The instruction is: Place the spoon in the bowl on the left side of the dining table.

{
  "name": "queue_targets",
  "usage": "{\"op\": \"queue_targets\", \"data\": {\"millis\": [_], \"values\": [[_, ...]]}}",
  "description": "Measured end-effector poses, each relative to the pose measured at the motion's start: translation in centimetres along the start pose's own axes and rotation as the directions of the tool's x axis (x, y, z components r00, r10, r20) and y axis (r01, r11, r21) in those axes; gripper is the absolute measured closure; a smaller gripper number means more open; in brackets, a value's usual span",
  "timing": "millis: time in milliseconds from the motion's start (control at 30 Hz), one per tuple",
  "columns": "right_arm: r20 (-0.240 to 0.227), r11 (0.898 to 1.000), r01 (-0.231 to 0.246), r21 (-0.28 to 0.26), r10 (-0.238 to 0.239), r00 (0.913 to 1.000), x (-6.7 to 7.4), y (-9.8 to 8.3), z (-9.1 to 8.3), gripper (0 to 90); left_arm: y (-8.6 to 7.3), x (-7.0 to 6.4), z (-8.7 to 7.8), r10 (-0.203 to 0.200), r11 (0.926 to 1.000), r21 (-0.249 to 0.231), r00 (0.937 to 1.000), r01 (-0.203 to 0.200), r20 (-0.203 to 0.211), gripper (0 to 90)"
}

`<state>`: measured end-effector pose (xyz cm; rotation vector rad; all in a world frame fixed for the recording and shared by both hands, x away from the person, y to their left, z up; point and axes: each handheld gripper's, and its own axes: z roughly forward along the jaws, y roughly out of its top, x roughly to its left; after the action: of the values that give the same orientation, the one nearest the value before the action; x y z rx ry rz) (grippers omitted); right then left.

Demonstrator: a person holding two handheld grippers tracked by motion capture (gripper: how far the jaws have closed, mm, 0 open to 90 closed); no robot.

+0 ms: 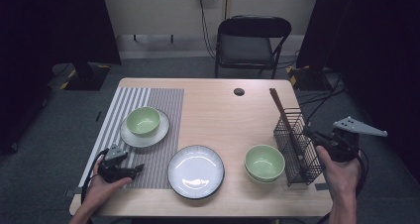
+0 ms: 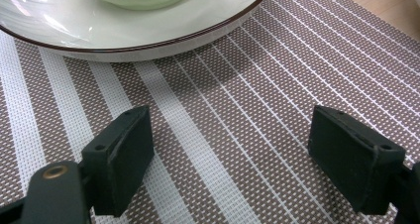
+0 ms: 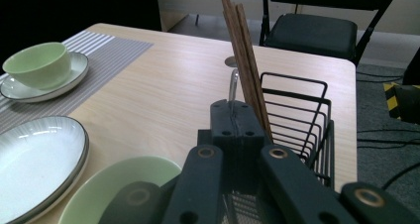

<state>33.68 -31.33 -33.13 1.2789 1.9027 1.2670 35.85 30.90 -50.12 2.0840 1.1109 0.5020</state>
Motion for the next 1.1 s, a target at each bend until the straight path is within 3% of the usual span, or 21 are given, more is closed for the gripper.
{"op": "queue_targets", "data": {"millis": [400, 1100], "values": [[-0.004, 0.999, 0.024, -0.042, -0.024, 0.9997, 1.0, 1.4, 0.0, 90.0, 0.0, 0.0, 0.0, -0.001, 1.0, 0.0, 1.0, 0.001, 0.0, 17.4], [-0.031, 0.993, 0.077, -0.087, -0.08, 0.9964, 2.8, 5.6, 1.0, 90.0, 0.1, -0.1, 0.0, -0.004, 1.0, 0.003, 1.0, 0.004, -0.001, 19.0]]}}
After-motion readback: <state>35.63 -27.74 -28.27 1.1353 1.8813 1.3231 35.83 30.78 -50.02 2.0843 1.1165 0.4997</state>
